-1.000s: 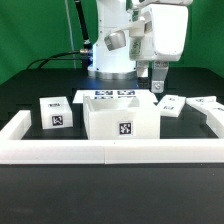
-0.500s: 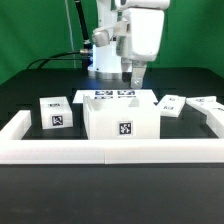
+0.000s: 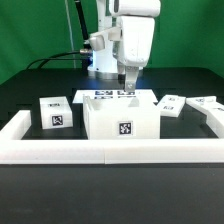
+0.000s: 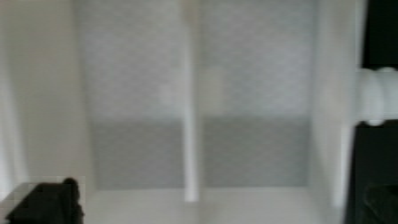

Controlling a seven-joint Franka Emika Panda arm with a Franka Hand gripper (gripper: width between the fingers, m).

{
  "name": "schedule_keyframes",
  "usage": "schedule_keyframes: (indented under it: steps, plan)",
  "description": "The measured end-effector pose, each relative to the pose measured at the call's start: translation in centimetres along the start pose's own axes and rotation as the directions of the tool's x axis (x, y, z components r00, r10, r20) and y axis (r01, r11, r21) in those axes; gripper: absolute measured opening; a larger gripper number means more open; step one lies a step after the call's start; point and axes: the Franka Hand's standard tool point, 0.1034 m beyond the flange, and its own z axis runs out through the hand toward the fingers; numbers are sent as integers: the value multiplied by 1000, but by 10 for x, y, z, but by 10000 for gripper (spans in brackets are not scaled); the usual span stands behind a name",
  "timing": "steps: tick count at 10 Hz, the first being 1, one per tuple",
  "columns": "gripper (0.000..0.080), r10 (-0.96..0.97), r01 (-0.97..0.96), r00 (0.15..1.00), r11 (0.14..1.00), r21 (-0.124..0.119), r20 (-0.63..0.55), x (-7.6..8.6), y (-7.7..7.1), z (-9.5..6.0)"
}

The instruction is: Assemble cabinet

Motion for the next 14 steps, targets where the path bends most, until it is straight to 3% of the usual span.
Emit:
schedule_keyframes:
  steps: [2, 4, 9, 11, 12, 14]
  plan:
    - [797, 1, 0, 1000, 999, 35, -10, 4, -32, 10]
    - [797, 5, -4, 1000, 998, 57, -21, 11, -47, 22]
    - [797, -5, 7, 1000, 997, 75, -27, 10, -45, 39]
    - [543, -2, 4, 1000, 997, 77, -28, 9, -45, 41]
    - [543, -2, 4, 1000, 997, 77, -28, 9, -45, 41]
    - [225, -2, 4, 1000, 997, 77, -28, 9, -45, 41]
